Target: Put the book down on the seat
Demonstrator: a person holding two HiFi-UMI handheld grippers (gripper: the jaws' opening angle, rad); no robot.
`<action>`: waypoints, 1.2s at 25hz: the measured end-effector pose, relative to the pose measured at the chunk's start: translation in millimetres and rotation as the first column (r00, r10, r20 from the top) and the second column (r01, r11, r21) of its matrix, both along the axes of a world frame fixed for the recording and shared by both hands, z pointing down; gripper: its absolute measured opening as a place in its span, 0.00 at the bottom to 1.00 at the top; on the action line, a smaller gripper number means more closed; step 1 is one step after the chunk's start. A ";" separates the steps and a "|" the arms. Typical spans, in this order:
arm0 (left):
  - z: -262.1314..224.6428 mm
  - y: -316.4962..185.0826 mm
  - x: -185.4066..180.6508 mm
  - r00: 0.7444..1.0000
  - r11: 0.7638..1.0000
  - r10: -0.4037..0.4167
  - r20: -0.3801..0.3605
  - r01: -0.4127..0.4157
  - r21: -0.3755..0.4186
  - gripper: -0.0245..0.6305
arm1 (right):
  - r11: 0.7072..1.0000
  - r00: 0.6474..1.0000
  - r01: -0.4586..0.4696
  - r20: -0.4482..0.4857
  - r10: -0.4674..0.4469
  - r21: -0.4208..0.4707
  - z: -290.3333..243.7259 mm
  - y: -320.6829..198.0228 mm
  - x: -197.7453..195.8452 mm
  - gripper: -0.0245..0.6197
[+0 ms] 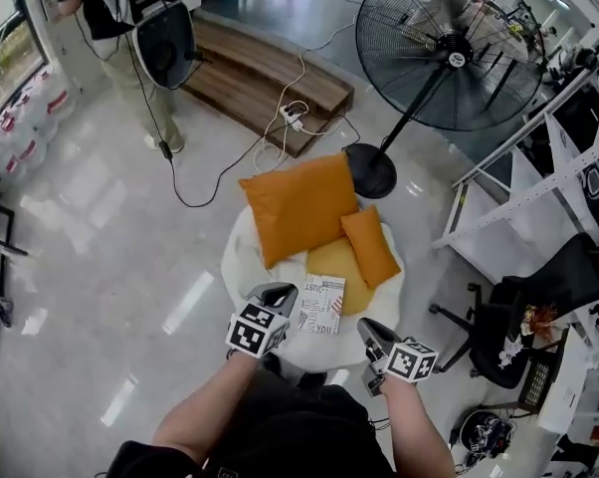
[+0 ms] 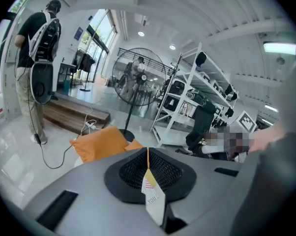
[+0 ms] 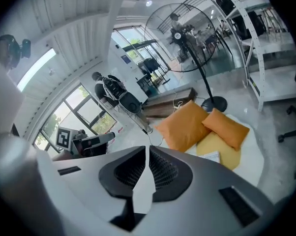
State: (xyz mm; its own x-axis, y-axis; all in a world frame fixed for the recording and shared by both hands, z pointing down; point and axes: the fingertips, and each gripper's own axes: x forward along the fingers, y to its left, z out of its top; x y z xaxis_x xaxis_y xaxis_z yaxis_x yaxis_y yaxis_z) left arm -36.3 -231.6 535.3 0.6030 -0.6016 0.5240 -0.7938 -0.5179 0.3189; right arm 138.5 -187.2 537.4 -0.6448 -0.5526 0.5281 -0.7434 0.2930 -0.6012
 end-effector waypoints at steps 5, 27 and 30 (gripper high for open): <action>-44.7 5.7 -10.8 1.000 0.998 -0.002 -0.009 0.003 0.070 0.05 | 0.993 1.000 0.002 -0.026 0.001 0.116 -46.3 0.2 -6.3 0.07; -164.9 95.2 85.2 0.992 0.969 -0.109 0.070 0.091 0.229 0.05 | 0.910 0.997 0.063 0.008 -0.072 0.410 -160.9 70.7 98.3 0.06; -179.7 107.1 93.7 0.991 0.963 -0.108 0.084 0.083 0.258 0.05 | 0.887 0.997 0.082 -0.039 -0.072 0.454 -170.5 80.2 110.5 0.06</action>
